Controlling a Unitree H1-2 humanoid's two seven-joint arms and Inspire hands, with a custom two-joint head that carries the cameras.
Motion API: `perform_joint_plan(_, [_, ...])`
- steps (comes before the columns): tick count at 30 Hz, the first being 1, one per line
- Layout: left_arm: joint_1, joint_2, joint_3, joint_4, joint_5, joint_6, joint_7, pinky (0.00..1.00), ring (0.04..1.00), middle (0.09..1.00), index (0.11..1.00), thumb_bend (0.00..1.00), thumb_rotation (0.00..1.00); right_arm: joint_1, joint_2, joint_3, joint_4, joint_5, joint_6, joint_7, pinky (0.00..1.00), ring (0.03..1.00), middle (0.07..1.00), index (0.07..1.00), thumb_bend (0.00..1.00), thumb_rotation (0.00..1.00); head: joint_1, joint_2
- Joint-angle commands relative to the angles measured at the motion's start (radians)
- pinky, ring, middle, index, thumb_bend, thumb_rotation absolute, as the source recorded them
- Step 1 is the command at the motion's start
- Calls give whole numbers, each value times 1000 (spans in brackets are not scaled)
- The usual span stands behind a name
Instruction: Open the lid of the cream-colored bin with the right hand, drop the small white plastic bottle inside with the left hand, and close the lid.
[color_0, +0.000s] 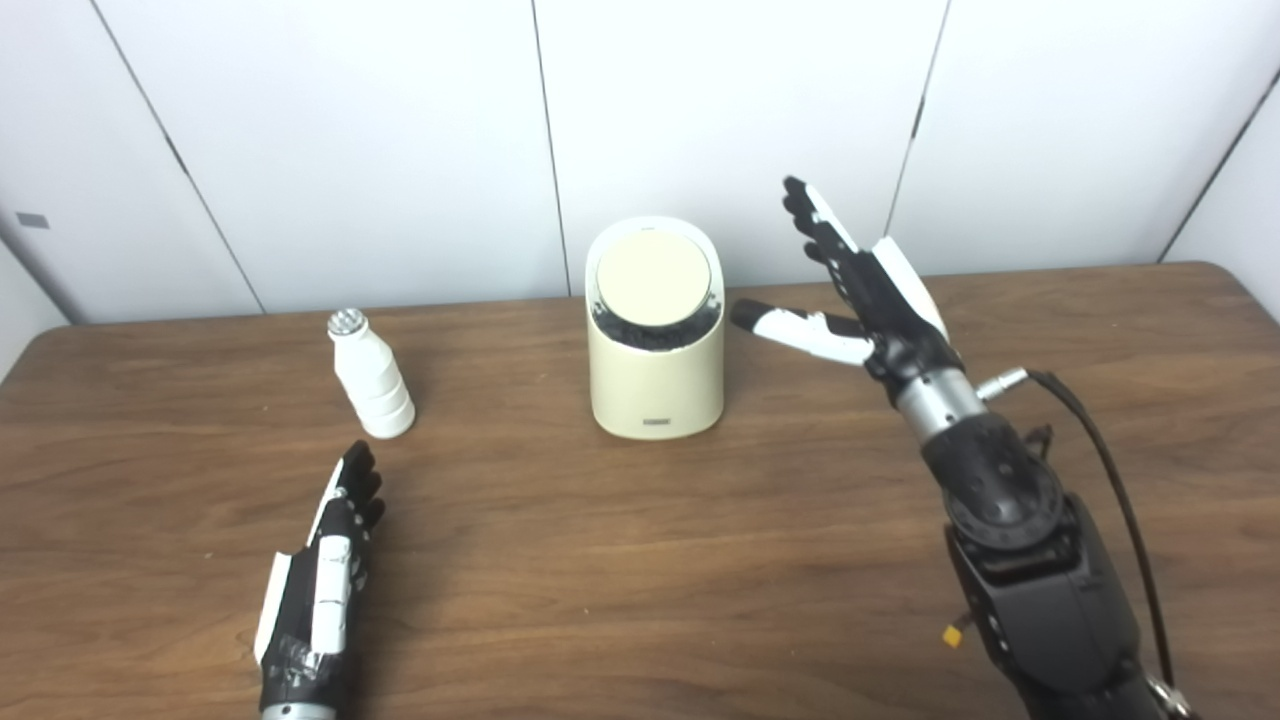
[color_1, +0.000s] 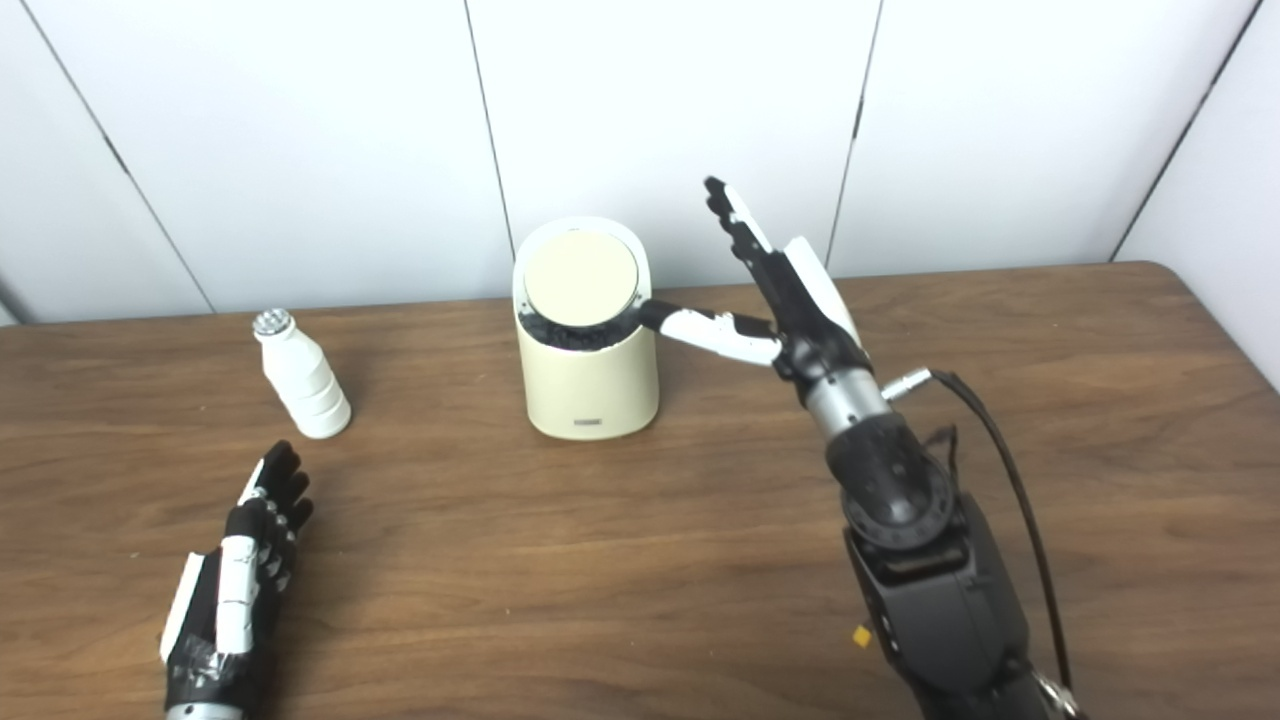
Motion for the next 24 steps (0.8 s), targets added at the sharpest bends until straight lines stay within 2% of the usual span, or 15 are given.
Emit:
perform_joint_plan(1, [20, -9, -12, 3, 11, -27, 3, 1000, 1000, 1000, 1000, 602, 988, -85, -3, 11, 23, -36, -29, -18, 930, 981, 983, 987, 919, 559, 7, 2])
perform_joint_plan(4, [22, -12, -16, 1, 15, -35, 3, 1000, 1000, 1000, 1000, 600, 994, -142, 4, 40, 90, -74, -32, -23, 928, 979, 970, 978, 921, 520, 14, 4])
perform_joint_plan(8, [25, -17, -19, -3, 13, -40, 2, 1000, 1000, 1000, 1000, 595, 990, -213, 11, 79, 181, -134, -22, -28, 883, 956, 959, 965, 966, 539, 18, 6])
perform_joint_plan(11, [27, -17, -22, -4, 9, -42, -2, 1000, 1000, 1000, 1000, 606, 975, -260, 16, 109, 246, -178, -25, -34, 906, 953, 949, 960, 953, 536, 19, 8])
perform_joint_plan(17, [30, -25, -25, -5, 12, -47, 2, 1000, 1000, 1000, 1000, 608, 967, -309, 31, 121, 334, -190, -61, -57, 954, 961, 950, 950, 930, 482, 26, 9])
perform_joint_plan(24, [34, -34, -29, -12, 22, -46, 7, 1000, 1000, 1000, 1000, 608, 977, -342, 28, 133, 426, -199, -125, -88, 958, 973, 953, 950, 921, 426, 35, 13])
